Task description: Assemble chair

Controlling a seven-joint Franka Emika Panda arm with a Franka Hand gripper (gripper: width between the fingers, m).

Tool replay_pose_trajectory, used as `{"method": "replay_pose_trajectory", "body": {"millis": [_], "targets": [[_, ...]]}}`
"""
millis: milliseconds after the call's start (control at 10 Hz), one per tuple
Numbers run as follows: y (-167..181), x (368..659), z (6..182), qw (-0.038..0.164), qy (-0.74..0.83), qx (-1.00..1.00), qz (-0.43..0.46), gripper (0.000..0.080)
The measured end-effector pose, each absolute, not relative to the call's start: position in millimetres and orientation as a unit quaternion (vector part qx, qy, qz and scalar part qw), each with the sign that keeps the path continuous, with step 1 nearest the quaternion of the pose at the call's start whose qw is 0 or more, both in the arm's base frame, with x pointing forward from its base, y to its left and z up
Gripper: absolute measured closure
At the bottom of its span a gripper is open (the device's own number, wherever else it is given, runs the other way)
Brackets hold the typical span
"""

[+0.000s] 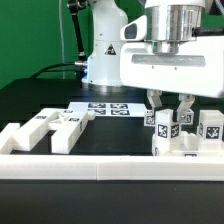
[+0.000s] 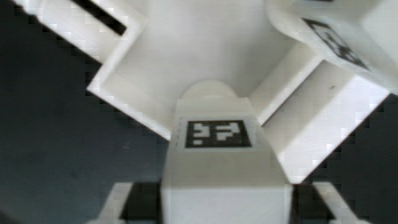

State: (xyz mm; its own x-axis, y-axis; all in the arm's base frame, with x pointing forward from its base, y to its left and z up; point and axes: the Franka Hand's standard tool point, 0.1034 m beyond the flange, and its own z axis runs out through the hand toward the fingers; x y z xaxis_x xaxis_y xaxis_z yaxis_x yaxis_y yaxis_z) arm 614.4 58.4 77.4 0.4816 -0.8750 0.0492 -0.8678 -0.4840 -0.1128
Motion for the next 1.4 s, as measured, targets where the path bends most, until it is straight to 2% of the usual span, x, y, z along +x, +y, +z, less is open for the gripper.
{"method": "replay_pose_trajectory", "body": {"millis": [200, 700, 1300, 1400], "targets": [[54.3, 614.7, 77.7, 0.046, 0.612, -0.788, -0.044, 0.0509], [52.1, 614.5, 78.2, 0.057, 0.750, -0.659, -0.030, 0.0508], [43.3, 608.5, 75.6, 0.046, 0.845, -0.533, -0.014, 0.0507], [43.4, 608.9, 75.5, 0.047, 0.845, -0.532, -0.015, 0.0418]]}}
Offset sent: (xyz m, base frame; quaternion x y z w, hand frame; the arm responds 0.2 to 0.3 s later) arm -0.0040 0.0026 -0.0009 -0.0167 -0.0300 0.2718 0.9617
